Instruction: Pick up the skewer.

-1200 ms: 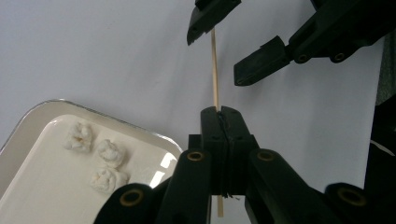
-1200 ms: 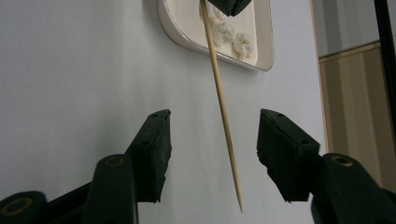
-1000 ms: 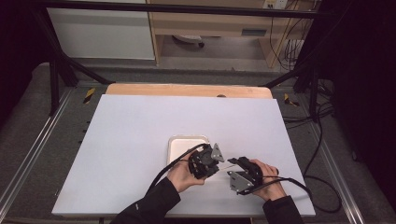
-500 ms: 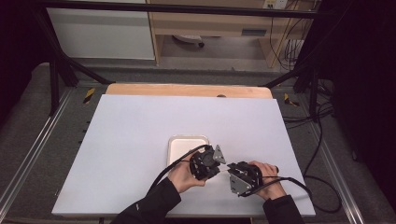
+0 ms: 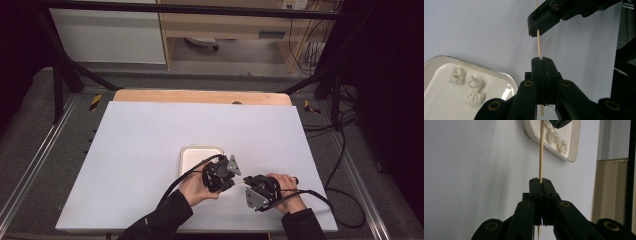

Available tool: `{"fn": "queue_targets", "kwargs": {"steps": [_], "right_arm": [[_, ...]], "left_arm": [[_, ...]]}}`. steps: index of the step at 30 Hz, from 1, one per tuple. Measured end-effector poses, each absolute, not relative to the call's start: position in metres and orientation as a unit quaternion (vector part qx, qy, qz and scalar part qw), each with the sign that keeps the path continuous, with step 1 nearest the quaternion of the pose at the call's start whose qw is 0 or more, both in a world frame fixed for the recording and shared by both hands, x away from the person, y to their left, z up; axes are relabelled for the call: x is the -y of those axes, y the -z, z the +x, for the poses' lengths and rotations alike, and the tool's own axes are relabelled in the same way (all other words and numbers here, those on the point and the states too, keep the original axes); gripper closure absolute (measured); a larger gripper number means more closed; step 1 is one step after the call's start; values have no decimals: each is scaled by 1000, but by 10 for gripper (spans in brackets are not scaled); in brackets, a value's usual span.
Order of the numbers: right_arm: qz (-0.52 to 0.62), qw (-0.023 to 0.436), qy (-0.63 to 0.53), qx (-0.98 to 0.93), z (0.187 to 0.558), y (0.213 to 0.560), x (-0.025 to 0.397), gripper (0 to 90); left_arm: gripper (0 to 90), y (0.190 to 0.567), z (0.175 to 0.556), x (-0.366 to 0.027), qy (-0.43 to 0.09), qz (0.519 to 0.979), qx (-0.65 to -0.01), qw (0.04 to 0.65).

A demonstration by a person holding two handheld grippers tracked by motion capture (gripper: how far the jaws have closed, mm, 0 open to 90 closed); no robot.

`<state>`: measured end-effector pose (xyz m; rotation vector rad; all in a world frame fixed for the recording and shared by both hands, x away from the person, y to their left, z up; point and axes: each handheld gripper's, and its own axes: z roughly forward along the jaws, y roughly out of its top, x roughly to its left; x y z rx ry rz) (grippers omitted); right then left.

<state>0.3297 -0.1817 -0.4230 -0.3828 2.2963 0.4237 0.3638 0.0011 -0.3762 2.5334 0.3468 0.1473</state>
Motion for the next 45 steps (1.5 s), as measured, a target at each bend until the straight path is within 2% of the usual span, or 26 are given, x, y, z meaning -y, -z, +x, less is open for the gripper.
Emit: {"fn": "queue_targets", "kwargs": {"steps": [4,10,14,20,24,34,45], "right_arm": [[-150,383,-164,-897,329,421,181,892],[-158,400,-133,-893,330,417,180,892],[-166,413,-108,-889,330,414,178,892],[-193,421,-77,-883,331,412,169,892],[-191,426,-63,-882,329,410,166,892],[-203,428,-49,-879,328,409,162,892],[-207,435,-49,-875,328,407,158,891]], "left_arm": [[879,376,367,-4,-50,948,-130,287],[621,375,372,-6,-57,960,-138,235],[561,375,375,-6,-51,965,-142,216],[597,377,377,4,-54,969,-143,194],[709,379,376,10,-49,972,-134,184],[868,380,374,17,-64,974,-132,170],[891,381,370,14,-88,968,-148,180]]}}
